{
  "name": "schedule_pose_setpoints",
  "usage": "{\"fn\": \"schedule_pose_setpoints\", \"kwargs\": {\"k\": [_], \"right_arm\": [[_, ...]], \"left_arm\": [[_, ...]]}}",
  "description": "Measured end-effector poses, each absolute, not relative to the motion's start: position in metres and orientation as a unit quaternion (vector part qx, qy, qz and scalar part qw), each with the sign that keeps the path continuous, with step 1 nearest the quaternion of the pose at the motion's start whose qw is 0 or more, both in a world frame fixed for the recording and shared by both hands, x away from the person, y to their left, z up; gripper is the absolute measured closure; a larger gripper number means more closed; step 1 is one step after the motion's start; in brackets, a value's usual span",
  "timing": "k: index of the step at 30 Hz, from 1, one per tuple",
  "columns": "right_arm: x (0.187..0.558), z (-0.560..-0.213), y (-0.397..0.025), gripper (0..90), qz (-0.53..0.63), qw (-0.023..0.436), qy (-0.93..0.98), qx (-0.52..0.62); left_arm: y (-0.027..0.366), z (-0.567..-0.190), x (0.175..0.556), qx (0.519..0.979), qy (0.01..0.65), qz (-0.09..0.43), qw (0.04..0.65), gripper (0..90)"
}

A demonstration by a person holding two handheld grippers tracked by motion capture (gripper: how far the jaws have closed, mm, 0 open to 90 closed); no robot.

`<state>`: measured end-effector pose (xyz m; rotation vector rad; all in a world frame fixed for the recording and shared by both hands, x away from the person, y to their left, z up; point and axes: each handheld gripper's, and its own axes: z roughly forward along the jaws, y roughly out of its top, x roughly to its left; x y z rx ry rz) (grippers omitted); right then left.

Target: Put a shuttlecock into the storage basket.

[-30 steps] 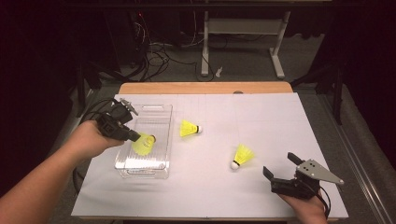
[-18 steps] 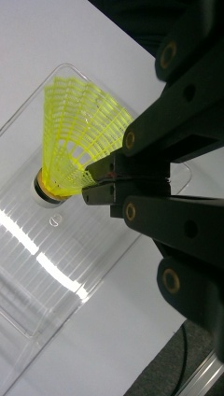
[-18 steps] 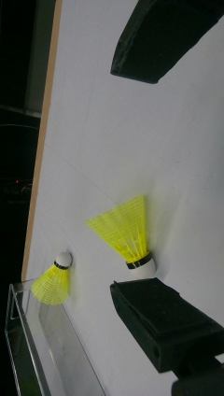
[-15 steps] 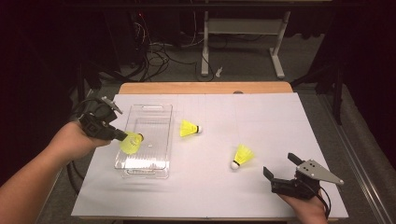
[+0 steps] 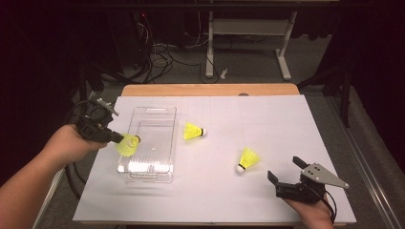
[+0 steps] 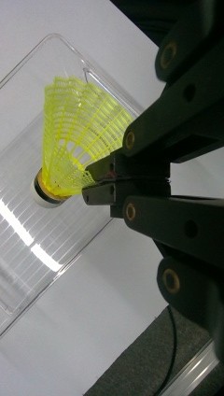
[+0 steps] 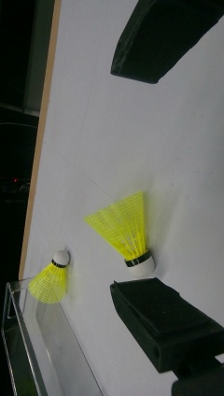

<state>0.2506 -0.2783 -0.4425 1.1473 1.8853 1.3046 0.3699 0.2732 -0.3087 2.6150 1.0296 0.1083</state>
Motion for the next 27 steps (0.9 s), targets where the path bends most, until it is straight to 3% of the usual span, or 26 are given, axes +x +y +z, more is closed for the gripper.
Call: {"fn": "schedule_pose_setpoints", "kwargs": {"k": [27], "right_arm": [[0.252,-0.444,-0.279,0.5,0.488,0.282,0.704,0.432]], "left_arm": [[0.266,-0.322,0.409,0.896,0.413,0.038,0.161,89.8]]}}
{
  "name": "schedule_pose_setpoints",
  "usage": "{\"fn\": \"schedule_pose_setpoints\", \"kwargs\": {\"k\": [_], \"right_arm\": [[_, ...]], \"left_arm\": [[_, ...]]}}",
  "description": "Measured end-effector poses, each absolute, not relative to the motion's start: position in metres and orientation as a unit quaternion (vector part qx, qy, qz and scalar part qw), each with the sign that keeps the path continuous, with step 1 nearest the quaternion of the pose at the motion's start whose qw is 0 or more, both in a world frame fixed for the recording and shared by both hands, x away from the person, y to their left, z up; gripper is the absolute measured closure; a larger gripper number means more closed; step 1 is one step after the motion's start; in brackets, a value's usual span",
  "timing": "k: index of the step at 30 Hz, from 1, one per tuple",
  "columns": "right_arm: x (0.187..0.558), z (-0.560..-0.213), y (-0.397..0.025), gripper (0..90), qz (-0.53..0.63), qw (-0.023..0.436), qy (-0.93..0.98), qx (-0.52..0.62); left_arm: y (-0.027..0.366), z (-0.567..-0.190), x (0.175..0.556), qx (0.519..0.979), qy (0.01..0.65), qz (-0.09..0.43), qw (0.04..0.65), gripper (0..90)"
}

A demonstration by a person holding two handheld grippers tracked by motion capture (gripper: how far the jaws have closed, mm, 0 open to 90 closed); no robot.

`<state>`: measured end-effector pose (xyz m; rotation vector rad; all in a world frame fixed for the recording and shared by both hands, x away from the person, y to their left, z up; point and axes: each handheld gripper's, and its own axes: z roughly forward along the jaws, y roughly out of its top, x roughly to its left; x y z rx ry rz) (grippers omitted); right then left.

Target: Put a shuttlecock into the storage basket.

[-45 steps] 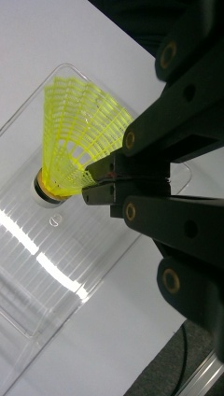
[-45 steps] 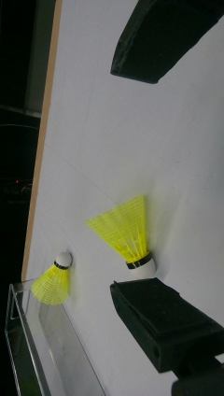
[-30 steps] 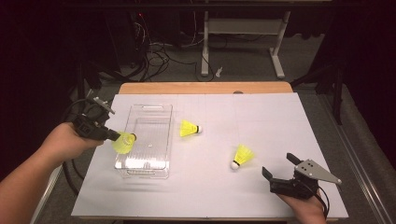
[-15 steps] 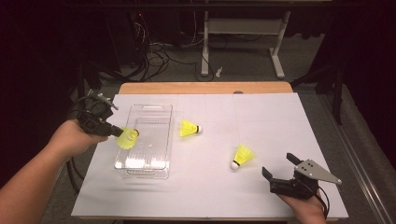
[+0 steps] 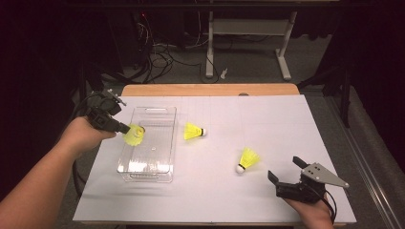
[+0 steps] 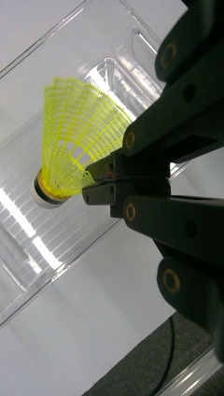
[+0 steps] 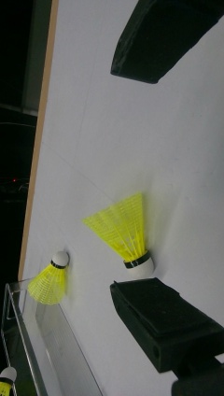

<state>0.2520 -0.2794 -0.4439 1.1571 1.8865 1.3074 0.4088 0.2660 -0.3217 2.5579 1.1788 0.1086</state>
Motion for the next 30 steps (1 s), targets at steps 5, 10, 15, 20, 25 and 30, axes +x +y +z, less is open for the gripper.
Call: {"fn": "schedule_pose_setpoints", "kwargs": {"k": [5,10,15,20,25,30], "right_arm": [[0.252,-0.444,-0.281,0.5,0.489,0.281,0.704,0.433],[0.252,-0.444,-0.281,0.5,0.491,0.281,0.702,0.432],[0.251,-0.443,-0.28,0.5,0.491,0.282,0.702,0.431],[0.251,-0.443,-0.281,0.5,0.491,0.281,0.702,0.432],[0.251,-0.444,-0.281,0.5,0.491,0.28,0.702,0.433],[0.251,-0.444,-0.281,0.5,0.49,0.28,0.703,0.432]], "left_arm": [[0.263,-0.322,0.413,0.894,0.417,0.038,0.157,89.8],[0.262,-0.328,0.416,0.892,0.424,0.034,0.154,89.8],[0.259,-0.333,0.419,0.89,0.424,0.029,0.165,89.8],[0.257,-0.336,0.423,0.888,0.43,0.033,0.159,89.8],[0.255,-0.345,0.429,0.888,0.434,0.036,0.146,89.8],[0.254,-0.356,0.433,0.888,0.437,0.039,0.14,89.8]]}}
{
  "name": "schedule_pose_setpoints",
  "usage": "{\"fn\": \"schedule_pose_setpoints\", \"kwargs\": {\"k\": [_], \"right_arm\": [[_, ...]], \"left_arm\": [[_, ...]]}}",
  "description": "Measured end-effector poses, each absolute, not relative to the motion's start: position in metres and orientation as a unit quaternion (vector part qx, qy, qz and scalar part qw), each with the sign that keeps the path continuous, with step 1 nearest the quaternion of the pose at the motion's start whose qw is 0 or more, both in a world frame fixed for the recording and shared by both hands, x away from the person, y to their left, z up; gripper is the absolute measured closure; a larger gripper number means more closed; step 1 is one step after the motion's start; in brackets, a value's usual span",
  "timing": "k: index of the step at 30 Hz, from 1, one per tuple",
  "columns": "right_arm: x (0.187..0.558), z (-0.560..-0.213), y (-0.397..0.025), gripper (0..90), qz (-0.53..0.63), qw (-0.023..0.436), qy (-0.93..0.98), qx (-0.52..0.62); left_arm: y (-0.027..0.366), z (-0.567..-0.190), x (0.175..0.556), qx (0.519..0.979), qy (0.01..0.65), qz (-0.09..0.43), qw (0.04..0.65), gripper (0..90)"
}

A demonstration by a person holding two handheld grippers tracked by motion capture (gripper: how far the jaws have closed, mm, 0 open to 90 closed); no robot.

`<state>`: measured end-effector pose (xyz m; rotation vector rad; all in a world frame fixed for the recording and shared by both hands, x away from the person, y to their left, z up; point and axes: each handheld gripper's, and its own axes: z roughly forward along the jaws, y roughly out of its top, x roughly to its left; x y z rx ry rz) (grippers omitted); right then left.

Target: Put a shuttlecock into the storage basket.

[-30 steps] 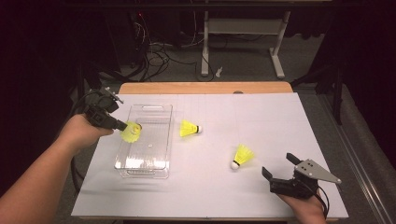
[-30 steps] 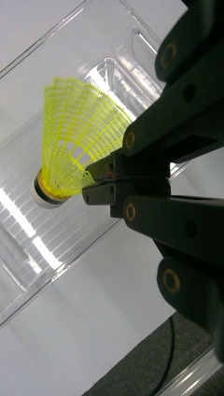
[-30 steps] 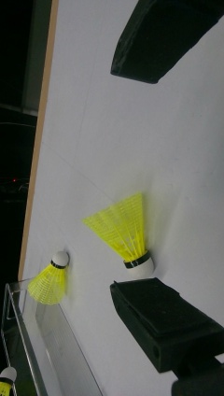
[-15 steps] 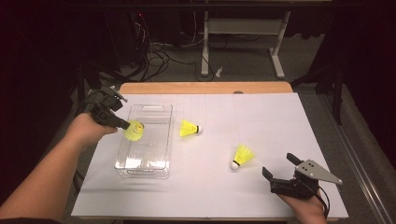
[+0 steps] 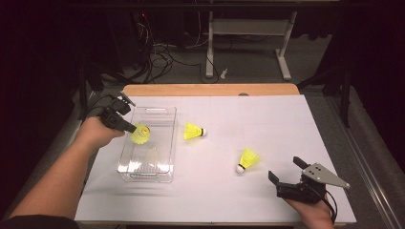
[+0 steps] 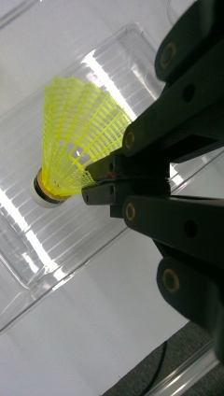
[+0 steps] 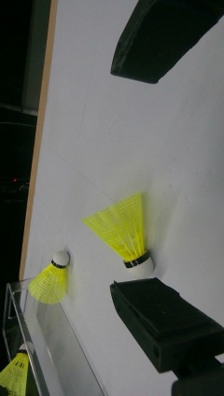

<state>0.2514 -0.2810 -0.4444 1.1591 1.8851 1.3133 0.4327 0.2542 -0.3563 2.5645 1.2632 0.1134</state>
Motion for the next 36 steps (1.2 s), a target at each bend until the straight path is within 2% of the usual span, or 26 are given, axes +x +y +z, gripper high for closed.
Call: {"fn": "schedule_pose_setpoints", "kwargs": {"k": [13,20,27,36], "right_arm": [[0.251,-0.445,-0.281,0.5,0.49,0.279,0.702,0.435],[0.252,-0.446,-0.281,0.5,0.489,0.278,0.703,0.436],[0.253,-0.447,-0.281,0.5,0.489,0.273,0.703,0.438],[0.253,-0.448,-0.282,0.5,0.491,0.271,0.701,0.441]], "left_arm": [[0.249,-0.374,0.441,0.89,0.437,0.041,0.121,89.8],[0.251,-0.377,0.445,0.887,0.44,0.044,0.133,89.8],[0.247,-0.385,0.448,0.894,0.433,0.052,0.1,89.8],[0.248,-0.387,0.452,0.891,0.439,0.057,0.103,89.7]]}}
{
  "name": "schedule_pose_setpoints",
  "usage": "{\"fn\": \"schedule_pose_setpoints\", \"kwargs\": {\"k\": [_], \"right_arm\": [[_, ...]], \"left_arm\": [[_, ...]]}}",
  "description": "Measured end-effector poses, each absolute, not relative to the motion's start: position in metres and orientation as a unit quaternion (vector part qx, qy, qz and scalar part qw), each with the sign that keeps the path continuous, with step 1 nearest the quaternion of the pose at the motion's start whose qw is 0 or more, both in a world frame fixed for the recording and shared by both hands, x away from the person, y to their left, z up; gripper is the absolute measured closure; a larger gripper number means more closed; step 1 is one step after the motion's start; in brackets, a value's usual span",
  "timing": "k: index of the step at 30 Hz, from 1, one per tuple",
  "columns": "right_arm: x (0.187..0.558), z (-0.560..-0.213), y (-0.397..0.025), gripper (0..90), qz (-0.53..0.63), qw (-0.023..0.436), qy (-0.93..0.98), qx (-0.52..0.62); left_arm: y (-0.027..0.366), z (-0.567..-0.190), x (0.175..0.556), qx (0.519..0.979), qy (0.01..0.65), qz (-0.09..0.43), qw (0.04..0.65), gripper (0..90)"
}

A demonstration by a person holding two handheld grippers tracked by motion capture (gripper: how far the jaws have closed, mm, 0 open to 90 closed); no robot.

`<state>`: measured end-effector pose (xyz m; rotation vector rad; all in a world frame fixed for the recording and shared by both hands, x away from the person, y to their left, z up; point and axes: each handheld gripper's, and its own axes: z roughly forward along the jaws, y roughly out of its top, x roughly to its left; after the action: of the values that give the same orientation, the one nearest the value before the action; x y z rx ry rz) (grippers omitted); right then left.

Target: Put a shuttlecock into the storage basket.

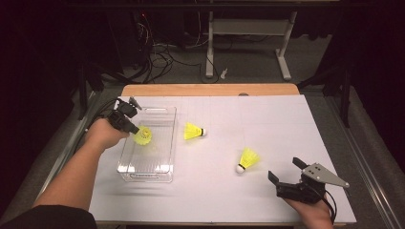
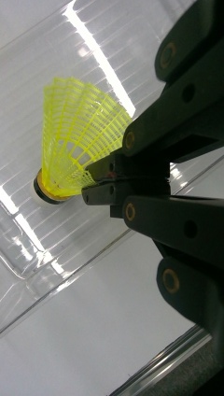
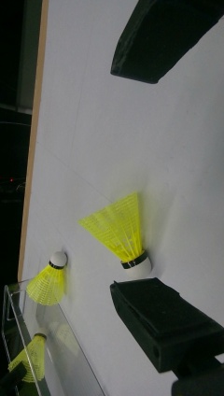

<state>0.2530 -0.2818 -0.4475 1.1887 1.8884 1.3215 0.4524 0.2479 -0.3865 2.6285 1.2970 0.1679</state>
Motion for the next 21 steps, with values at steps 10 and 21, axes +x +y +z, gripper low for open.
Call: {"fn": "schedule_pose_setpoints", "kwargs": {"k": [10,21], "right_arm": [[0.252,-0.447,-0.282,0.6,0.491,0.271,0.7,0.441],[0.252,-0.446,-0.281,0.6,0.492,0.273,0.701,0.438]], "left_arm": [[0.244,-0.389,0.449,0.898,0.429,0.04,0.082,89.3],[0.242,-0.394,0.442,0.899,0.433,0.036,0.053,89.0]]}}
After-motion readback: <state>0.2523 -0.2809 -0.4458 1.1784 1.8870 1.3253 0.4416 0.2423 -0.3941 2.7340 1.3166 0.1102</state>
